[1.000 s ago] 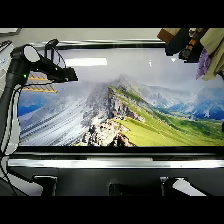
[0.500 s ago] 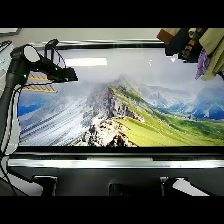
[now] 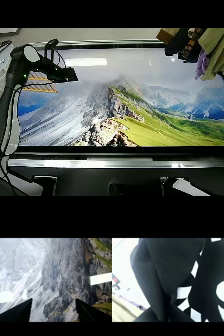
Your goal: Fold the clothes and pants, and hang the long-sleeved shirts on hangers.
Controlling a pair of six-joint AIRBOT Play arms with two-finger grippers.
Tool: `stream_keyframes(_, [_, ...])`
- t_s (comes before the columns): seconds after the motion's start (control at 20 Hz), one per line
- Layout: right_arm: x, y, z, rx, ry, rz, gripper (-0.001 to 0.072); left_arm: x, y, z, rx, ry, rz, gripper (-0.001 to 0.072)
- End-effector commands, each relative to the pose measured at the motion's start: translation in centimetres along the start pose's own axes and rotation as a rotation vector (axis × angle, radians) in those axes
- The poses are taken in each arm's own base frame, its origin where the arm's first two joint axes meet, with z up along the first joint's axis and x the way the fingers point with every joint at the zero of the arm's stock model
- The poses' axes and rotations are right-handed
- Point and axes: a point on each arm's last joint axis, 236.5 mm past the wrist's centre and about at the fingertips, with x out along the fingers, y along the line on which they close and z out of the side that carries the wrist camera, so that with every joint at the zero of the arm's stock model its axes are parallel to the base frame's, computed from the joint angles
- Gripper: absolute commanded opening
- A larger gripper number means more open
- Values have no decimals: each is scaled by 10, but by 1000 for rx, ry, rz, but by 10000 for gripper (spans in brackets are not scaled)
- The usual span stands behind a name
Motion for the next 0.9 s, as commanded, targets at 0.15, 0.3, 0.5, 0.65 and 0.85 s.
stream_keyframes(0.15, [18, -30, 4, 99, 18, -28, 38, 0, 1, 0, 0, 0, 0, 625])
stream_keyframes(0.3, [20, -30, 0, 30, 29, -24, 41, 0, 1, 0, 0, 1, 0, 625])
stream_keyframes(0.5, [19, -30, 0, -19, 35, -24, 371, 0, 1, 0, 0, 0, 0, 625])
stream_keyframes(0.65, [9, -35, 4, -65, 49, -49, 502, 0, 1, 0, 0, 0, 0, 625])
stream_keyframes(0.85, [-15, -35, 21, -114, 49, -60, 503, 0, 1, 0, 0, 0, 0, 625])
